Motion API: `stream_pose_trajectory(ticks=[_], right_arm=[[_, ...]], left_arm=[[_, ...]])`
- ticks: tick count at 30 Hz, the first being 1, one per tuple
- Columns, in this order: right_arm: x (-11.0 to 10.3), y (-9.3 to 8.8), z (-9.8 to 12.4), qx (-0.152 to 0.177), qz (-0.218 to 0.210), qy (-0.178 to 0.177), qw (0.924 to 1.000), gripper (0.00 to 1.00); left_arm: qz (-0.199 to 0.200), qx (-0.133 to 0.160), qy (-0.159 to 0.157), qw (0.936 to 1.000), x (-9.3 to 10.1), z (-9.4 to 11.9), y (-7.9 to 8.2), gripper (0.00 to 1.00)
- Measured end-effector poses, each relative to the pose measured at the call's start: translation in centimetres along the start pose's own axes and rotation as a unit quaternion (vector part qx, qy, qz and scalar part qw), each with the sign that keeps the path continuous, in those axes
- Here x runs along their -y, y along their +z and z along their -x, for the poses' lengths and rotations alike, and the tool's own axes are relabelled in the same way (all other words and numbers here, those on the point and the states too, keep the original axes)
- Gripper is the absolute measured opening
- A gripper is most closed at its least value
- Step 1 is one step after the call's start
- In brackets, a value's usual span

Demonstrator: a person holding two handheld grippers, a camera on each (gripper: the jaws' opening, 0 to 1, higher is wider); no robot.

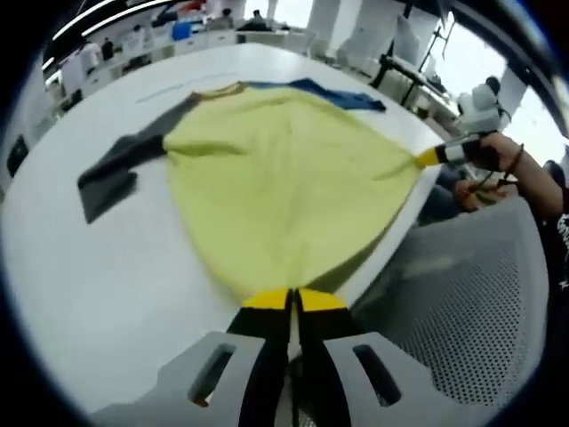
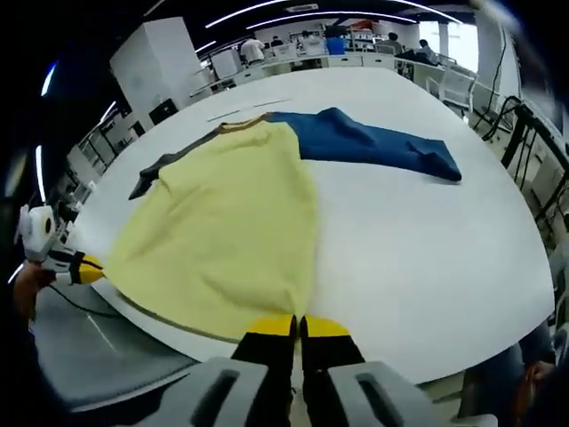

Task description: Fold the garment on the visible template until the final outline fits inside the template.

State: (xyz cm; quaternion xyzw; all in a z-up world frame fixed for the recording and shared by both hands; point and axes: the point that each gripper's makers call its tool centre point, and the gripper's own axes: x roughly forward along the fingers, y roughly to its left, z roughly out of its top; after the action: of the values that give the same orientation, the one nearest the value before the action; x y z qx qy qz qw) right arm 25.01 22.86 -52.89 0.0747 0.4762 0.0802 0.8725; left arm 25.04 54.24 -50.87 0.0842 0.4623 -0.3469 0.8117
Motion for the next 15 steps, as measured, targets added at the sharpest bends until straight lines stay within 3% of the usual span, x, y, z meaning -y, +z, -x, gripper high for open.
stream_pose_trajectory(ticks=[8,15], right_arm=[[0.5,0.0,-0.1,0.004,-0.009,-0.007,0.9999,0.0],[0.4,-0.1,-0.4,0.002,-0.006,-0.008,1.0,0.0]], left_arm=[[0.013,0.006,-0.002,0.9999,0.3,0.0,-0.4,0.0],[0.016,0.014,0.01,0.9997,-0.9,0.9,-0.8,0.06]])
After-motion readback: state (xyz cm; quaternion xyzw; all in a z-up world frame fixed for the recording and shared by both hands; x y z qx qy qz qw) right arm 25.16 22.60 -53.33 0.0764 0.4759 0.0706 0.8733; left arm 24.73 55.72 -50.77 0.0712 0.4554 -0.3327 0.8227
